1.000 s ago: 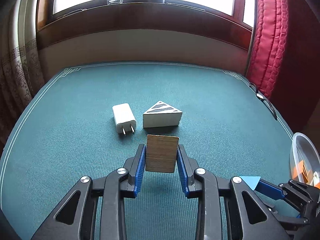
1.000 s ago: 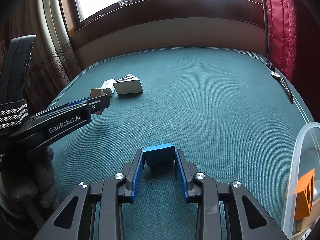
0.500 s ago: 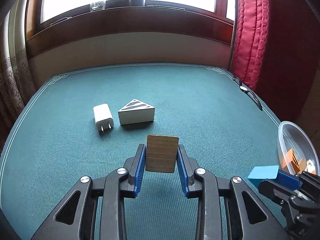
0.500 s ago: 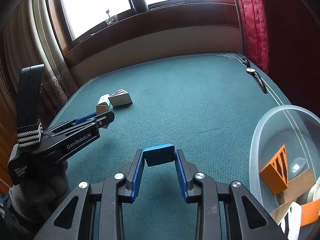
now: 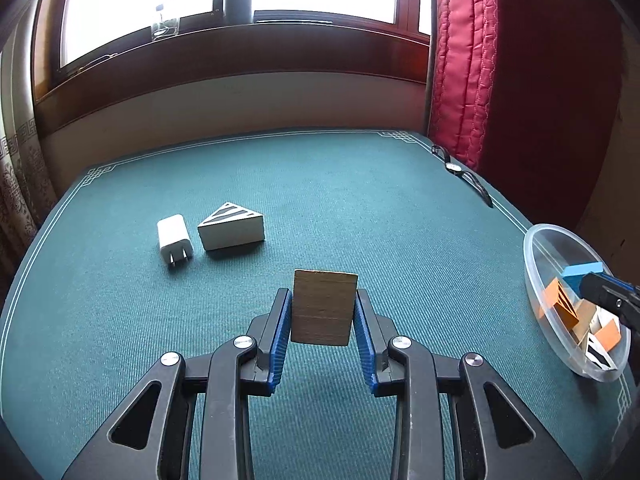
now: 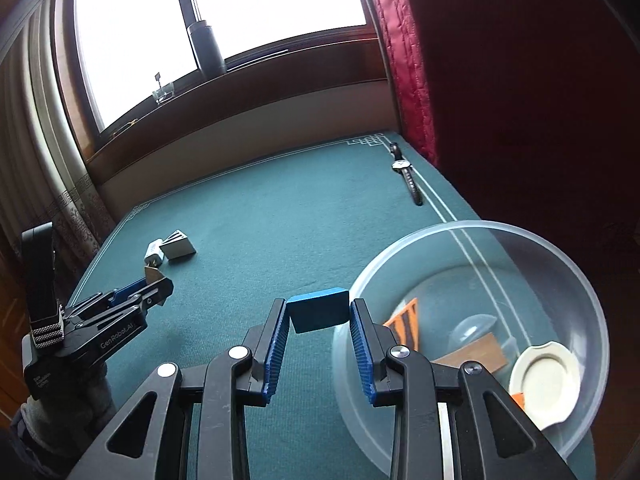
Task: Organize rigid objects
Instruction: 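Lower the blue block into the clear bowl and open the right gripper, then lower the wooden plank into the clear bowl and open the left gripper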
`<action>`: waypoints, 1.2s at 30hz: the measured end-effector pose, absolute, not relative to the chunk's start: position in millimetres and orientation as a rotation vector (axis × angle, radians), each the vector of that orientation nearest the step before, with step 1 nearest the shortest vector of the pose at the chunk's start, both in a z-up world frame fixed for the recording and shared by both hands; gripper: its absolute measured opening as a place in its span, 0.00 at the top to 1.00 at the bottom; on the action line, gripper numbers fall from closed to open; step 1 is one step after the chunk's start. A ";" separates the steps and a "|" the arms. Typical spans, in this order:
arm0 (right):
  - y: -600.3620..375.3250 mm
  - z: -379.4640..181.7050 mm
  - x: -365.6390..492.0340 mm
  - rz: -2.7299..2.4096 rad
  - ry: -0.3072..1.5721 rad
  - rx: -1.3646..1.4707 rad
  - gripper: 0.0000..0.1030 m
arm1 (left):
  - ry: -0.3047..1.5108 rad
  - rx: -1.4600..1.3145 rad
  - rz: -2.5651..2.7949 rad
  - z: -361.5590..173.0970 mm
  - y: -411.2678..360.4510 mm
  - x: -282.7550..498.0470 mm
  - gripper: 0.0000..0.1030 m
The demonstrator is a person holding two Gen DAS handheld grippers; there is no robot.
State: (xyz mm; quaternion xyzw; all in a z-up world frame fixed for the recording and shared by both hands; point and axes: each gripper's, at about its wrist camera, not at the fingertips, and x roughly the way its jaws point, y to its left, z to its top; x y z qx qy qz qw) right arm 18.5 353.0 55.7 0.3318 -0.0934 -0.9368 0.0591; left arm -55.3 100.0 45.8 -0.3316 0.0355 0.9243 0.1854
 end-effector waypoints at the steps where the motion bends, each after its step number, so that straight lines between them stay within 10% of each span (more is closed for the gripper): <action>1: 357.2 56.7 18.7 -2.851 -0.288 1.006 0.68 | 0.103 -0.931 2.601 46.3 101.6 -54.0 0.69; 36: 448.4 35.1 44.1 -3.057 -0.529 1.095 0.44 | 0.157 -0.903 2.544 48.1 124.7 -27.0 0.69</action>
